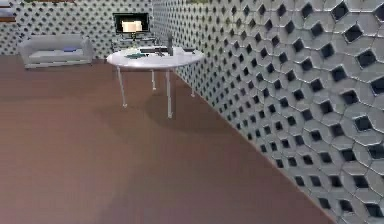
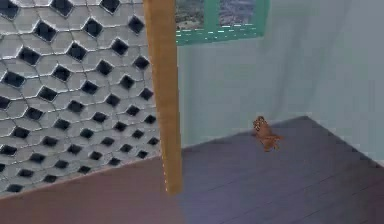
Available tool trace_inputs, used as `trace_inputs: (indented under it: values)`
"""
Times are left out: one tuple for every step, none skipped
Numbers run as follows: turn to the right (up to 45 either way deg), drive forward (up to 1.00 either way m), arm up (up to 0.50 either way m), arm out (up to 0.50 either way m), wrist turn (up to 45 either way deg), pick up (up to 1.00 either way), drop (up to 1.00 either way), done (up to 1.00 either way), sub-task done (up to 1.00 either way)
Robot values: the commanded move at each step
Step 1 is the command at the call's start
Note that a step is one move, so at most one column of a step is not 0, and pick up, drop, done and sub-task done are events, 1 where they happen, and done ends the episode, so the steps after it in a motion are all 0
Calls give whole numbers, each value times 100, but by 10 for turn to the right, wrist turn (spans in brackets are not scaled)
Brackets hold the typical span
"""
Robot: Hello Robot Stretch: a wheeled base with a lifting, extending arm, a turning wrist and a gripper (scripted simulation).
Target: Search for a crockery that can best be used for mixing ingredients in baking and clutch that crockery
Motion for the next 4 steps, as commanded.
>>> trace_inputs:
  values:
    - [0,100,0,0,0,0,0,0,0]
    - [0,95,0,0,0,0,0,0,0]
    - [-450,0,0,0,0,0,0,0,0]
    - [-420,0,0,0,0,0,0,0,0]
